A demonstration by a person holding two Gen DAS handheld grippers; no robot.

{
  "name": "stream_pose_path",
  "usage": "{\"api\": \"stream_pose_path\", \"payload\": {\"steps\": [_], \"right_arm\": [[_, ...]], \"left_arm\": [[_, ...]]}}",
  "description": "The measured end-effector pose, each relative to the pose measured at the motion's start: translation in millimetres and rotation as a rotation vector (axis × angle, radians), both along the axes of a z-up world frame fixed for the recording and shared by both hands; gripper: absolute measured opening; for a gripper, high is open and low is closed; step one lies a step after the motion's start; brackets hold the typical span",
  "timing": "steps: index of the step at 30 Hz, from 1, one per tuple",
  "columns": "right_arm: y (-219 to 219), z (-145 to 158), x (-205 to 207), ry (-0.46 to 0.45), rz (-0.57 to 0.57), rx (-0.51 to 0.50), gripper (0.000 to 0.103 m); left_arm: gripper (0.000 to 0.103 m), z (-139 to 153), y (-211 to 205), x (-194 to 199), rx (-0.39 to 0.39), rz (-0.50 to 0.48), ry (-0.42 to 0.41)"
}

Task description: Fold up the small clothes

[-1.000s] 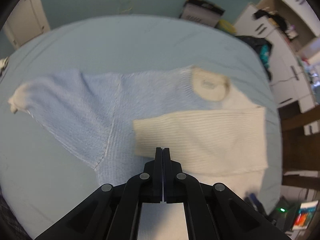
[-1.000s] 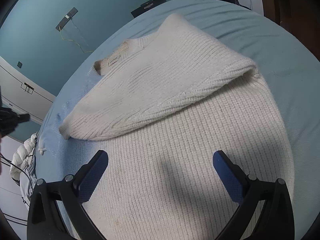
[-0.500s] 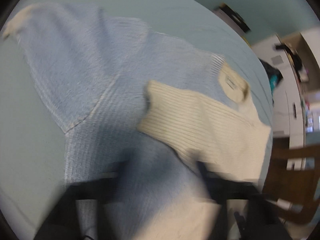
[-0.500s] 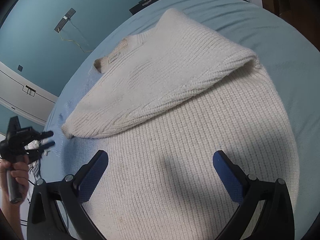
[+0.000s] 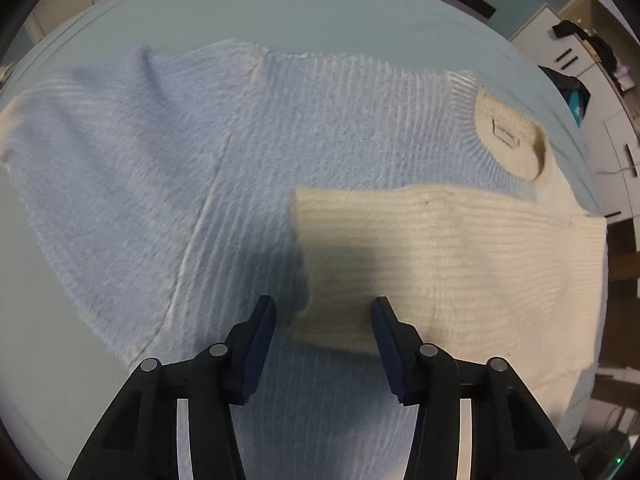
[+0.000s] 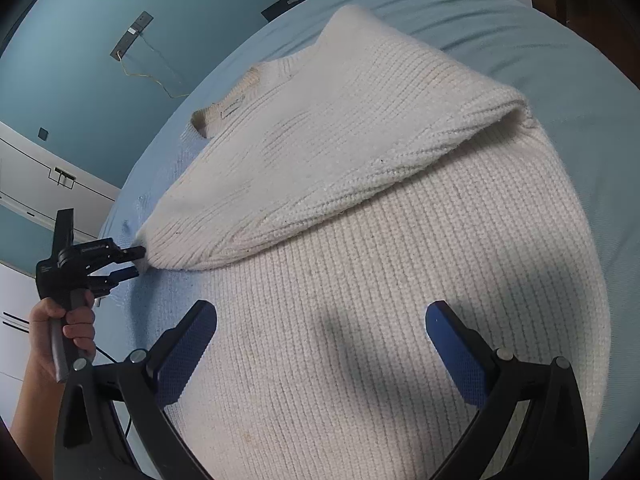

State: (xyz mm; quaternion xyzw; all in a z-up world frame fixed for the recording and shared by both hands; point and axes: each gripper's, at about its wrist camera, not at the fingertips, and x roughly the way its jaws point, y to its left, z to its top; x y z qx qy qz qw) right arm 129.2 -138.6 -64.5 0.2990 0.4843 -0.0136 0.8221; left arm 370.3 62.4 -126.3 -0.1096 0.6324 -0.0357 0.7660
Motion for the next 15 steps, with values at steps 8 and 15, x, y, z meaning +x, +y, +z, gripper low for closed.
{"api": "stream_pose_path", "payload": {"steps": [8,15], "right_arm": [[0,-4,3,0.009,0.007,-0.022,0.102],[-3,2,-2,-0.014,-0.003,-0.024,0.102]], "left_arm": [[0.002,21,-16,5,0.015,-0.018,0.023],[0.002,112,-27,-13,-0.048,-0.065,0.061]]}}
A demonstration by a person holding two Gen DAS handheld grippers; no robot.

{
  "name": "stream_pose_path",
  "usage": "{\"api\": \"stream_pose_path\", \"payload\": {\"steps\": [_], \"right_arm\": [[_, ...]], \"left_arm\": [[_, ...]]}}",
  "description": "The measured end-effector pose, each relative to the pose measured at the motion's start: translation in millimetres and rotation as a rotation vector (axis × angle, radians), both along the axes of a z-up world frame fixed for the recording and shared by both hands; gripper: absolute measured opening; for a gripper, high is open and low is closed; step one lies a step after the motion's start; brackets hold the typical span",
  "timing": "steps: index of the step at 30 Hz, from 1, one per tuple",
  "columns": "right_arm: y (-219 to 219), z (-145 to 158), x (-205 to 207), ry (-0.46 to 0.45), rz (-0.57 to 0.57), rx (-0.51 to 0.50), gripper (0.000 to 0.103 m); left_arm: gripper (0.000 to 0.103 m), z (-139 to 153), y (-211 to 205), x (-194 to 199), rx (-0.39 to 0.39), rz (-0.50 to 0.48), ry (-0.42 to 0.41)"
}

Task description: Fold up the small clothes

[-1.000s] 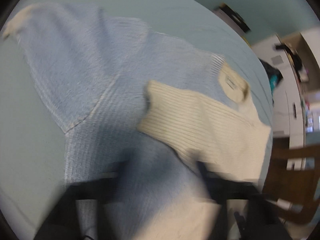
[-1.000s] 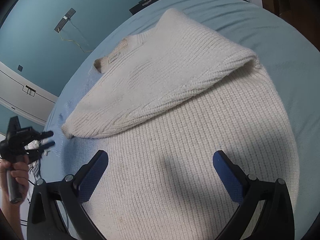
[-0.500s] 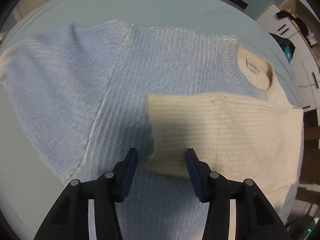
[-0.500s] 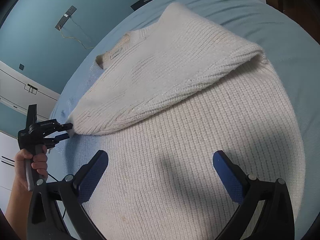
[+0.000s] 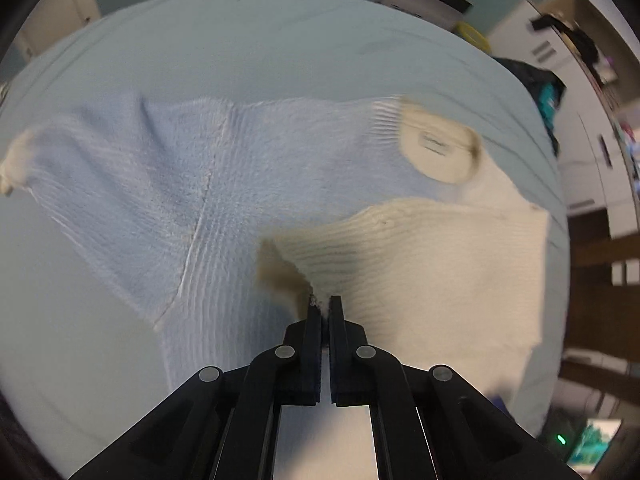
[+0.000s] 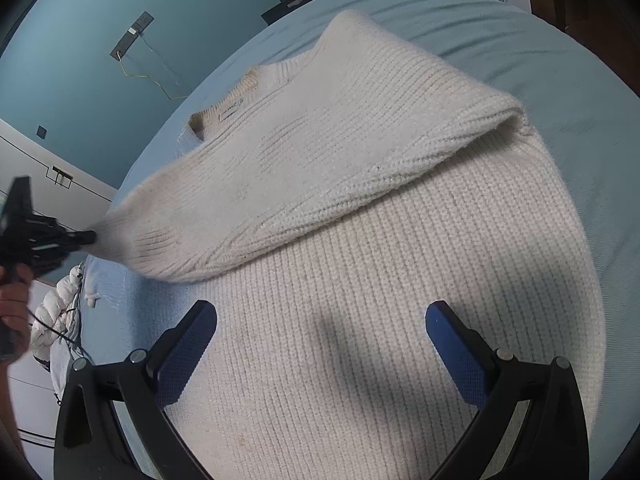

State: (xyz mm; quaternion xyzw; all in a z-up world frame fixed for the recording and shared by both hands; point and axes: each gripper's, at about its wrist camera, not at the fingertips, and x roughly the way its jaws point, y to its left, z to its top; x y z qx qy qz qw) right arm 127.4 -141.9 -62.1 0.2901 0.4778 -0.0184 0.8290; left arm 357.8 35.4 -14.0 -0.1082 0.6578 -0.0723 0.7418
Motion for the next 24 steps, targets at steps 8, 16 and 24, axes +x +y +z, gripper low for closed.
{"api": "stream_pose_path", "payload": {"steps": [8,16,24], "right_arm": [[-2,1,-3,-0.011,-0.008,0.007,0.102],[2,2,-4,-0.009,0.011,0.019,0.102],[10,-4,3,0.015,0.048,0.032,0.102]], "left_arm": [[0.002,66,7,-21,-0.023,-0.004,0.007],[0.004,-69,90,-25,0.045,0.238,0.171],[0.029,-82,88,-83,-0.145,0.076,-0.031]]}}
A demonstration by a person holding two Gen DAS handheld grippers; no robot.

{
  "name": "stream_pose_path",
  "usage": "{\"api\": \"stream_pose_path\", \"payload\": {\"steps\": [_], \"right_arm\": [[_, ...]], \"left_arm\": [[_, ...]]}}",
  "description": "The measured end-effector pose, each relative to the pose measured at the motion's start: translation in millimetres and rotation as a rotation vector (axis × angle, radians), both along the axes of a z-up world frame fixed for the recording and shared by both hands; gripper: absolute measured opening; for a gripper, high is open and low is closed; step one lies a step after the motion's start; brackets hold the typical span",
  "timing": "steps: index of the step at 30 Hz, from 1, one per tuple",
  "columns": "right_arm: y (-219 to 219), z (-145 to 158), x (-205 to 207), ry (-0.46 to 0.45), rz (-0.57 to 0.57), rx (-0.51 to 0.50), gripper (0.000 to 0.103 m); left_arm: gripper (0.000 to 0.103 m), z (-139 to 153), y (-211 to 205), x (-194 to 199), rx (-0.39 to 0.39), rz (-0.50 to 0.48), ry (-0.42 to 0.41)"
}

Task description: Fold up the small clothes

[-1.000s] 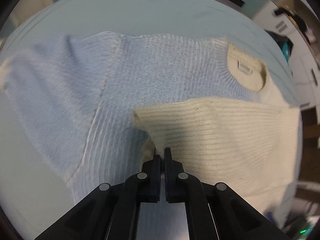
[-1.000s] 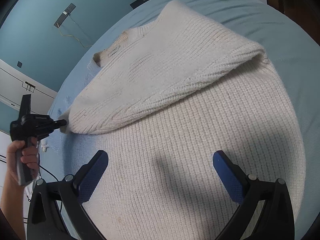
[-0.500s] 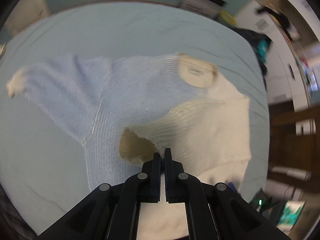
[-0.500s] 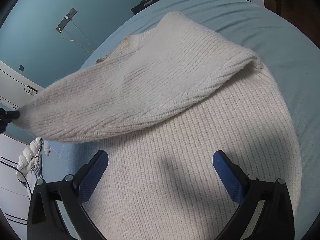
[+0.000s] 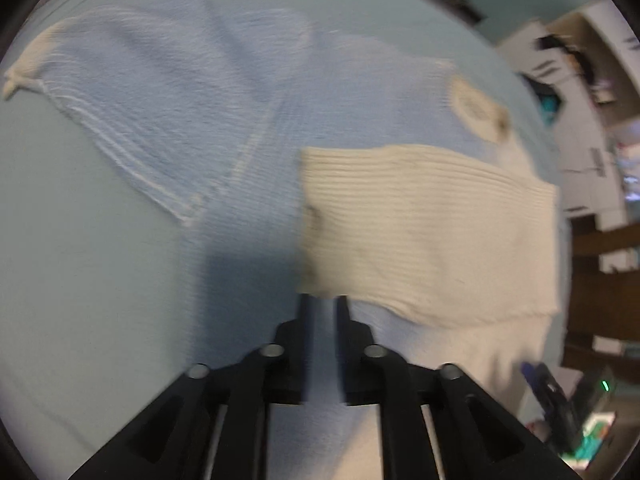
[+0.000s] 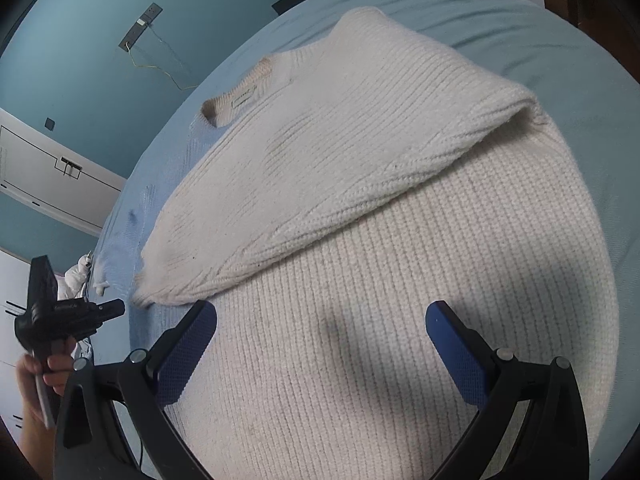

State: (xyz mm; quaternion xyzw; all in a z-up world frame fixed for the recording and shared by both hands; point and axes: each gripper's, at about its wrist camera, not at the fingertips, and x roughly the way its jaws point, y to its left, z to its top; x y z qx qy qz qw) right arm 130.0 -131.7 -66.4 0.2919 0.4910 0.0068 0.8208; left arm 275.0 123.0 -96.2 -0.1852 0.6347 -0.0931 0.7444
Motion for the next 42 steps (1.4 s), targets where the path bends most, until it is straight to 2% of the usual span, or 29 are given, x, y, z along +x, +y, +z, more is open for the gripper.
{"api": "stream_pose_path", "payload": {"steps": [1,2,3,4,6,7,10,14,16,18,20,21,22,23,24,25,27,29,31,32,33,34,36,38,40,42], "right_arm": [[1,-1,0,0.003,0.003,-0.001,0.102],[2,-1,1,0.003,0.005,-0.001,0.102],[2,0,1,0.002,0.006,-0.003,0.102],[2,0,1,0.001,0.004,-0.006,0.102],[3,1,0,-0.001,0.001,-0.019,0.102],[2,0,0,0.001,0.000,-0.023,0.102],[1,-2,0,0.009,-0.004,-0.037,0.102],[-5,0,0,0.010,-0.024,-0.065,0.102],[-17,7,0,-0.011,-0.043,-0.107,0.102],[-36,17,2,-0.034,-0.070,-0.172,0.102],[-68,27,2,-0.022,-0.141,-0.273,0.102],[-83,26,2,0.010,-0.173,-0.304,0.102],[-104,18,4,0.082,-0.200,-0.318,0.102],[-118,9,7,0.136,-0.208,-0.306,0.102],[-129,3,8,0.161,-0.216,-0.285,0.098],[-143,-5,9,0.162,-0.243,-0.252,0.092],[-153,-14,15,0.165,-0.261,-0.212,0.066],[-148,-23,29,0.159,-0.193,-0.188,0.061],[-132,-20,40,0.120,-0.137,-0.311,0.052],[-125,-19,42,0.104,-0.114,-0.351,0.026],[-117,-15,44,0.092,-0.089,-0.403,0.013],[-112,-13,45,0.096,-0.078,-0.421,0.012],[-95,-2,43,0.089,-0.034,-0.474,0.009],[-82,3,40,0.090,0.005,-0.563,0.010],[-75,-12,44,0.149,0.033,-0.614,0.013],[-66,-25,43,0.183,0.054,-0.667,0.023]], "left_arm": [[0.081,1,-1,-6,-0.029,0.007,-0.022],[0.100,3,-3,-10,-0.007,0.022,-0.045],[0.101,6,-7,-14,0.039,0.035,-0.099],[0.101,7,-18,-13,0.127,-0.002,-0.149],[0.100,1,-39,-7,0.284,-0.070,-0.162],[0.100,-4,-49,-1,0.325,-0.101,-0.159],[0.100,-24,-66,15,0.325,-0.144,-0.132],[0.101,-63,-82,33,0.356,-0.175,-0.039],[0.101,-78,-83,40,0.342,-0.164,-0.031],[0.089,-81,-84,44,0.313,-0.142,-0.043],[0.058,-80,-90,47,0.266,-0.153,-0.047],[0.049,-79,-93,48,0.262,-0.153,-0.052],[0.033,-79,-95,48,0.252,-0.150,-0.049],[0.025,-79,-96,49,0.246,-0.140,-0.042],[0.021,-78,-95,51,0.234,-0.119,-0.034],[0.019,-74,-92,51,0.214,-0.101,-0.027],[0.017,-67,-81,52,0.179,-0.061,-0.025],[0.016,-50,-73,52,0.131,-0.024,-0.042],[0.015,-30,-60,54,0.084,0.011,-0.075],[0.015,-20,-54,55,0.079,0.023,-0.087],[0.015,-9,-50,54,0.081,0.036,-0.100],[0.015,3,-36,46,0.071,0.043,-0.111],[0.015,9,-30,43,0.074,0.048,-0.117],[0.016,-5,-29,39,0.132,0.029,-0.106],[0.018,-26,-19,37,0.120,0.019,-0.069],[0.025,-55,-18,35,0.103,0.030,0.012]]}}
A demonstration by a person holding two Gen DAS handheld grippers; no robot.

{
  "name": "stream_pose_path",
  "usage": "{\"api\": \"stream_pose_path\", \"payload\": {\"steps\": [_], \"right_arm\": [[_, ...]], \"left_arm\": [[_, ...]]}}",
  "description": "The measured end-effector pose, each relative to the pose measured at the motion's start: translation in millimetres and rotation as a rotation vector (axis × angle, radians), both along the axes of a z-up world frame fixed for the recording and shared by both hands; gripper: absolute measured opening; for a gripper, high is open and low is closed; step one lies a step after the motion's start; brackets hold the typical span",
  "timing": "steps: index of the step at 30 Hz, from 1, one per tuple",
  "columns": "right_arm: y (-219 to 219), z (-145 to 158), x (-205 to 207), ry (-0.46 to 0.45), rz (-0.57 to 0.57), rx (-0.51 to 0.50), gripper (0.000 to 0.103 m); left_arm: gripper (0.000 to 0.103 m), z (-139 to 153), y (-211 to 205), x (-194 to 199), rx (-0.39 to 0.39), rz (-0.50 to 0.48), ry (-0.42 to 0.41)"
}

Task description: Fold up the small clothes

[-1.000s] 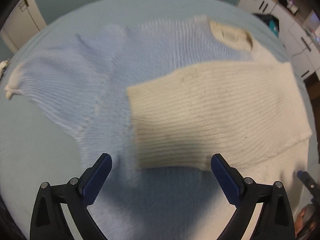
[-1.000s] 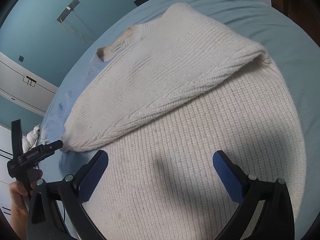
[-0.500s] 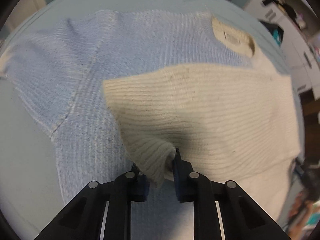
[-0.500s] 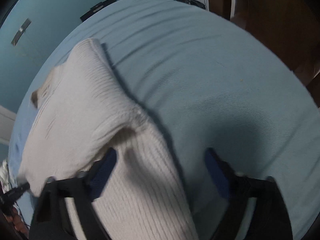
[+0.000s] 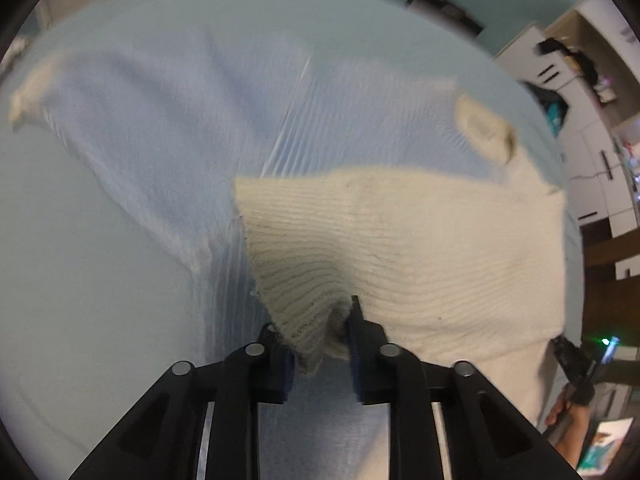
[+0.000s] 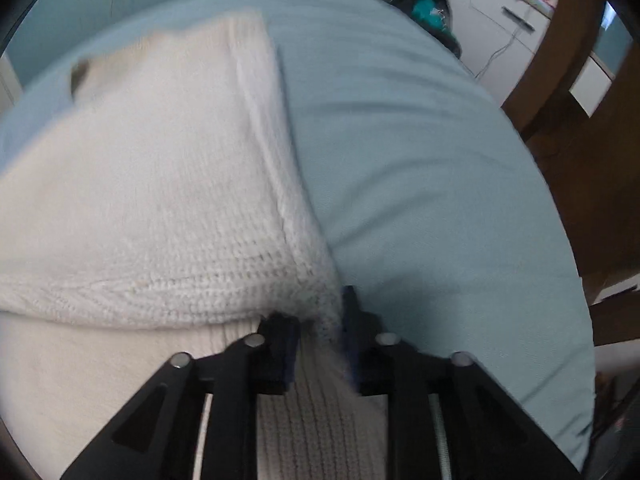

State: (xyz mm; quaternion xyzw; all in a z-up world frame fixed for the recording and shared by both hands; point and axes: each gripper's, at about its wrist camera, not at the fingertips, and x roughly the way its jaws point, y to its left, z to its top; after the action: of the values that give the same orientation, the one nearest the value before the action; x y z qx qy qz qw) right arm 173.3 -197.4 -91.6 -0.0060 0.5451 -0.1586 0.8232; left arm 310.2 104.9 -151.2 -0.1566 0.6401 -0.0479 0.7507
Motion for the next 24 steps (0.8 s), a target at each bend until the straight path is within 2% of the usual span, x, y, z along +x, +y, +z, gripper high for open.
{"api": "stream_pose_path", "payload": {"steps": [1,3,4,5,6,7,8,10,13,14,15,17,18,19,20,21,24], "right_arm": [[5,3,-5,-0.010,0.015,-0.043,0.027],[13,14,-11,0.046,0.036,-0.059,0.049],[15,26,-19,0.037,0.055,-0.028,0.056],[18,38,-26,0.002,0.070,-0.011,0.075],[16,50,-36,-0.043,0.083,-0.006,0.093],[17,63,-46,-0.102,0.089,-0.017,0.099],[18,70,-49,-0.144,0.091,-0.018,0.101],[19,76,-45,-0.223,0.103,0.025,0.100],[22,61,-19,-0.228,0.077,0.058,0.100],[21,57,-19,-0.224,0.067,0.066,0.098],[21,53,-12,-0.217,0.054,0.086,0.090],[17,29,-9,-0.143,0.028,0.150,0.079],[18,12,-8,-0.081,0.025,0.139,0.078],[28,8,-14,-0.077,0.042,0.102,0.079],[32,8,-17,-0.107,0.061,0.059,0.084],[36,8,-18,-0.112,0.070,0.020,0.084],[39,19,-21,-0.073,0.034,0.029,0.084]], "left_arm": [[0.029,-13,1,-3,-0.012,0.009,0.055],[0.046,-22,3,-12,-0.066,0.004,0.090],[0.070,-18,4,-20,-0.104,-0.007,0.076],[0.093,-11,5,-25,-0.115,-0.009,0.049],[0.099,-2,6,-32,-0.110,-0.004,0.012],[0.103,14,5,-36,-0.097,0.006,-0.045],[0.103,28,3,-40,-0.083,0.000,-0.099],[0.103,43,-11,-37,0.005,-0.043,-0.165],[0.103,40,-38,-24,0.185,-0.087,-0.194],[0.103,30,-50,-19,0.222,-0.105,-0.190],[0.103,26,-48,-23,0.247,-0.116,-0.181],[0.103,-4,-66,-17,0.341,-0.130,-0.133],[0.103,-19,-71,-15,0.389,-0.139,-0.099],[0.103,-39,-76,-12,0.423,-0.147,-0.062],[0.103,-44,-74,-12,0.408,-0.130,-0.068],[0.103,-44,-70,-13,0.386,-0.100,-0.093],[0.103,-35,-60,-10,0.336,-0.086,-0.066]]}}
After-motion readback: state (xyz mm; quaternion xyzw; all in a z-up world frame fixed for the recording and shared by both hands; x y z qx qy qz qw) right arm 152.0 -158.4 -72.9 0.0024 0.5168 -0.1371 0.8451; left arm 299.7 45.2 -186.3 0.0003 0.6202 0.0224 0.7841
